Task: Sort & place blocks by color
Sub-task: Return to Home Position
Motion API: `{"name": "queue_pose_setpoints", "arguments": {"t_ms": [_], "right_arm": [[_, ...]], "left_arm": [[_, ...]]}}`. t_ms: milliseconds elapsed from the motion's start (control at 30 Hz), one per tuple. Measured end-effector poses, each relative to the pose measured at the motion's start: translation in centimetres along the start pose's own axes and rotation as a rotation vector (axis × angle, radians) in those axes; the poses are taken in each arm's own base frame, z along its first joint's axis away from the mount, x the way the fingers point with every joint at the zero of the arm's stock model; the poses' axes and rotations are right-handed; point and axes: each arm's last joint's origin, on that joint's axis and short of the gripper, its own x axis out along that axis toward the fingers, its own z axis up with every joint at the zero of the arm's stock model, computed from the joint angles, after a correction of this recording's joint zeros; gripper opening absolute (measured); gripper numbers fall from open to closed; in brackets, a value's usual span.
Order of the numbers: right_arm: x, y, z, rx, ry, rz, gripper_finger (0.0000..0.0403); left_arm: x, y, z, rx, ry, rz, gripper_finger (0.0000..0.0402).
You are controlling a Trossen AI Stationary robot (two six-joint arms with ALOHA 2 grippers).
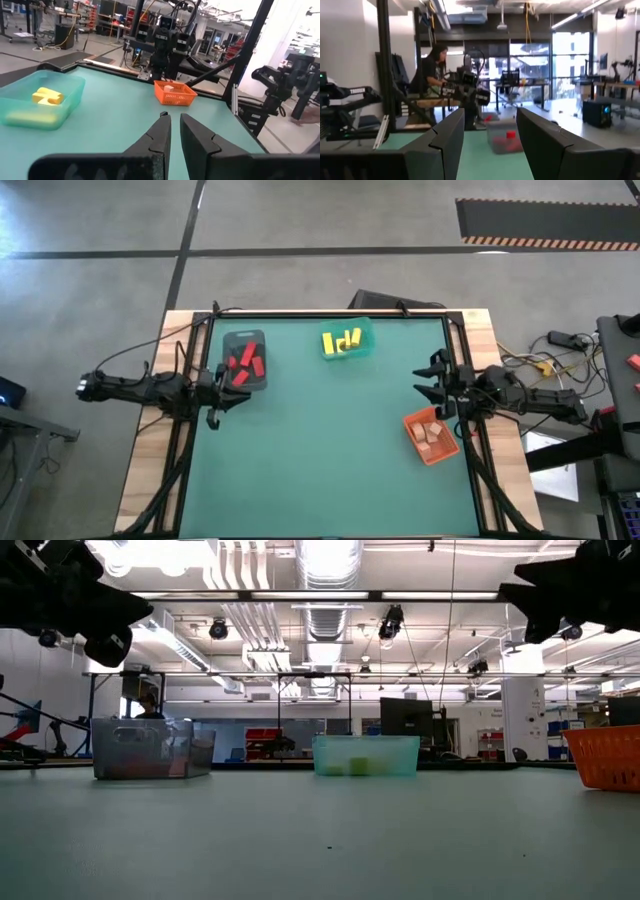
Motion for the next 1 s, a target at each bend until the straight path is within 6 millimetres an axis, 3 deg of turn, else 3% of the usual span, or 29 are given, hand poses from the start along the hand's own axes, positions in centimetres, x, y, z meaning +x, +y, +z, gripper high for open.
{"name": "queue_pose_setpoints", "arguments": {"t_ms": [1000], "right_arm": [[-0.03,-0.02,-0.67,0.023,0.065,-0.003,0.0171]], "left_arm": [[0.90,0.07,-0.90,0.019,0.105,0.027,0.0025]]}}
